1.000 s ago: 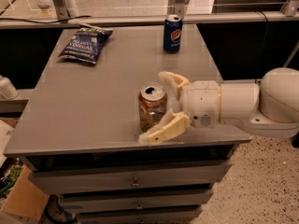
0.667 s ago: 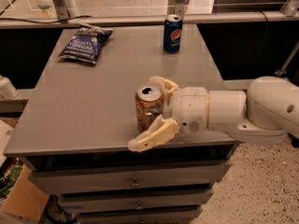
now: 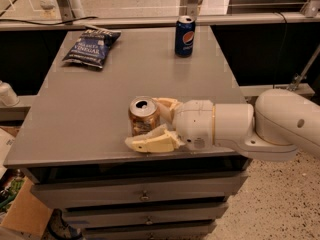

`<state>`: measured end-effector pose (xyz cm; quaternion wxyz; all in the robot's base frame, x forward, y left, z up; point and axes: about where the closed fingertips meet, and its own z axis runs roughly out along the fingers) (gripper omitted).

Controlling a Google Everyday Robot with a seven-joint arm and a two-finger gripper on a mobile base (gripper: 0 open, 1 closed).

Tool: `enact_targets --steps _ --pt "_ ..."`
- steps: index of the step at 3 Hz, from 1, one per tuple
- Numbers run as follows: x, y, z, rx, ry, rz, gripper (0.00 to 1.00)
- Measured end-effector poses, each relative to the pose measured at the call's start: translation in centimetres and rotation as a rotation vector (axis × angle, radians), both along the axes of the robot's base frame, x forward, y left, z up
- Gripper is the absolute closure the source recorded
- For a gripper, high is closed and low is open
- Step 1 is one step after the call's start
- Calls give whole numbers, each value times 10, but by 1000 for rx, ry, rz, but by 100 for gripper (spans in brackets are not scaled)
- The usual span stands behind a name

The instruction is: Move orange can near blue chip bag

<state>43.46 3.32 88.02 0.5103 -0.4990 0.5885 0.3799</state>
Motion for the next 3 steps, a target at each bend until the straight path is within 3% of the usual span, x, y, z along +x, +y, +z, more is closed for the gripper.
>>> enact_targets --steps 2,3 --pt "0 0 3 -9 -2 -7 86" --pt "-4 0 4 -10 -1 -5 100"
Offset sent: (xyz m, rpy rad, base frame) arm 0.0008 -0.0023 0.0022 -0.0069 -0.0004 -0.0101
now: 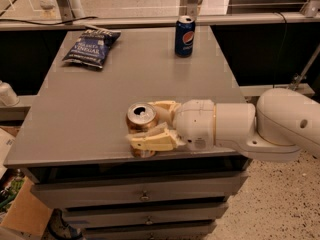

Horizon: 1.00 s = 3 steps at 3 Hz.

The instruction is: Move orange can near blue chip bag

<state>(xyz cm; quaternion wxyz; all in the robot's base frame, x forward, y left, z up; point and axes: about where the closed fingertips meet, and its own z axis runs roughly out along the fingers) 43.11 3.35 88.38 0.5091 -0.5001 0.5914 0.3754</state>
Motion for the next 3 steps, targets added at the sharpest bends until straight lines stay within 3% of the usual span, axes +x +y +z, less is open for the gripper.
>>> enact_targets --steps 1,2,3 --pt "5 -4 18 42 -55 -61 100" --pt "35 -17 49 41 -126 -135 100" --pt "103 -26 78 4 -173 -196 100"
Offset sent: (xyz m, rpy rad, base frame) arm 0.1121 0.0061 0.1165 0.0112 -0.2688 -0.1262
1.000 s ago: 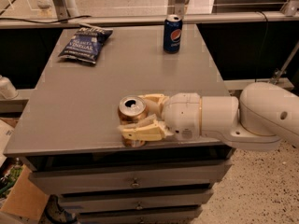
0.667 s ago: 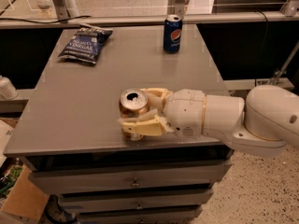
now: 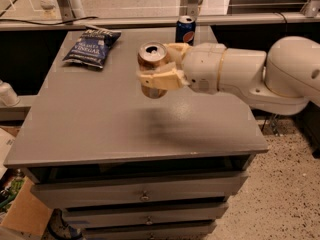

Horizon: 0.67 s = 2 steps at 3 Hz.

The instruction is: Move orange can near blue chip bag

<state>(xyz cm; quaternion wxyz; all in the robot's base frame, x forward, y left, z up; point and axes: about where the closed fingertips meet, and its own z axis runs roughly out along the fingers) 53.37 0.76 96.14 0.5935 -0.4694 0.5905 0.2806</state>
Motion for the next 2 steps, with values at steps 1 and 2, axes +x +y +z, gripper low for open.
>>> enact_targets --steps 1,2 --pt "10 31 11 -8 -12 50 100" --pt "12 38 13 -1 -18 61 100"
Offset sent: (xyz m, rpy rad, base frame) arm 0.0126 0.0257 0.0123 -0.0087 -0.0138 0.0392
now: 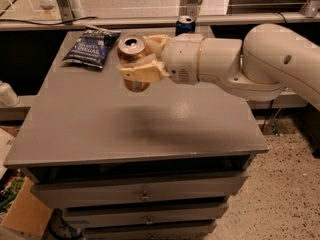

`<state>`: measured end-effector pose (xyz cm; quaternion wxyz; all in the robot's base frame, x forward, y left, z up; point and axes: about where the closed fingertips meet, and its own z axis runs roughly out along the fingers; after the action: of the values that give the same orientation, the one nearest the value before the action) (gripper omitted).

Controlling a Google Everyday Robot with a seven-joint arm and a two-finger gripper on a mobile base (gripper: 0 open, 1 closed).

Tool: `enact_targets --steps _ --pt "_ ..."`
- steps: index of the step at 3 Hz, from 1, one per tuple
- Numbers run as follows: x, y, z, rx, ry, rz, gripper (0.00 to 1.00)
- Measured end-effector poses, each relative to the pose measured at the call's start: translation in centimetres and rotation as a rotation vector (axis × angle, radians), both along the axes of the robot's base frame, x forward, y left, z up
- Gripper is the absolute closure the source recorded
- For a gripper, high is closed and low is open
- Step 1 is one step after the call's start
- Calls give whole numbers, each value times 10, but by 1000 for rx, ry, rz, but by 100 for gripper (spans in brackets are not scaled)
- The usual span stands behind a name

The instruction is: Move orange can near blue chip bag

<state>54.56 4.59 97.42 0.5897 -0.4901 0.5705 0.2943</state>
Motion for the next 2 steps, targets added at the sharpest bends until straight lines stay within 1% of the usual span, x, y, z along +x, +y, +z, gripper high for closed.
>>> enact_targets --steps 1,2 --pt "24 17 -10 4 37 -9 100" --pt "71 46 -26 5 86 -35 100"
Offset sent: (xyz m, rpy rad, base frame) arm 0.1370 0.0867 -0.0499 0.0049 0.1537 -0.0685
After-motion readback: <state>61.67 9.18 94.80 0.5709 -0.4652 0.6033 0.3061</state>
